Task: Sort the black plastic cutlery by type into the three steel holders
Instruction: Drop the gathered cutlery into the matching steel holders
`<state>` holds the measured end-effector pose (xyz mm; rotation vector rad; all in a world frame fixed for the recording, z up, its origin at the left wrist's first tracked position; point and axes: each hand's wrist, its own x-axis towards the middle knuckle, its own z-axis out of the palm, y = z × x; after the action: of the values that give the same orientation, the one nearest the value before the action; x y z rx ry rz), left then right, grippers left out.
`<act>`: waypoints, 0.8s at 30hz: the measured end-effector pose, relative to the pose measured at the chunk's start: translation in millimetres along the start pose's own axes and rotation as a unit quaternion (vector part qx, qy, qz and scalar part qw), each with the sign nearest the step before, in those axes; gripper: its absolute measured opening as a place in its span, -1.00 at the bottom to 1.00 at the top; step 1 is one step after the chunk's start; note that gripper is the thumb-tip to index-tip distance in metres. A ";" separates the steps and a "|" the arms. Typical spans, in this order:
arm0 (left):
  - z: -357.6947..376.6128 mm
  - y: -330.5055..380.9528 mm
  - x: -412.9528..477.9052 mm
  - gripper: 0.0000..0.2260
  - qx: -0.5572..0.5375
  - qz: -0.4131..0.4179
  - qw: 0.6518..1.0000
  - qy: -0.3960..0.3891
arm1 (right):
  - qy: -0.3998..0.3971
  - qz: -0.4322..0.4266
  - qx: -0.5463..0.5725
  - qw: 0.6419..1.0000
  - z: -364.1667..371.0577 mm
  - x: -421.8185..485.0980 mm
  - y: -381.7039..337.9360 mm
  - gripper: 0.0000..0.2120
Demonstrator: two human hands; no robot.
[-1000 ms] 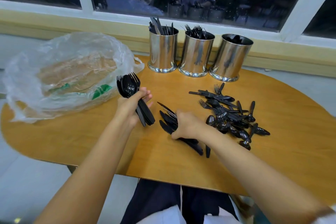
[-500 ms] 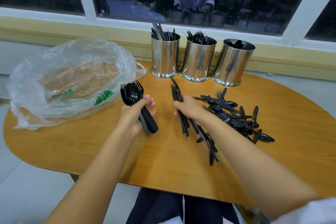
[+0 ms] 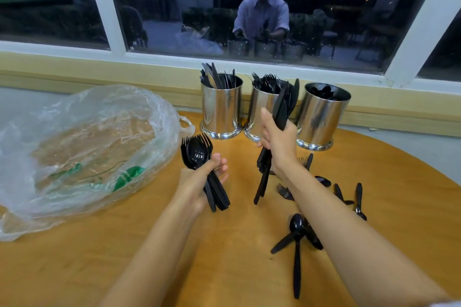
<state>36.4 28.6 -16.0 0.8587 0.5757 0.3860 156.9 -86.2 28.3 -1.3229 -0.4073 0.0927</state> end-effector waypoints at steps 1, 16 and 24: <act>3.2 0.1 3.7 -0.91 -0.002 0.001 1.000 -0.004 | 0.001 -0.030 -0.003 1.000 -0.1 1.7 2.3 -0.67; 10.2 -11.2 51.8 -0.87 0.033 -0.059 0.998 -0.002 | -0.030 -0.052 -0.162 0.985 -5.3 17.7 72.4 -0.62; -0.1 -3.1 65.6 -0.87 0.020 -0.048 0.999 0.004 | 0.067 -0.134 -0.173 0.974 2.1 19.5 70.5 -0.24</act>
<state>88.0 61.9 -39.3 0.8654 0.6315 0.2912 185.7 -60.7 -33.9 -1.5919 -0.4985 -0.3048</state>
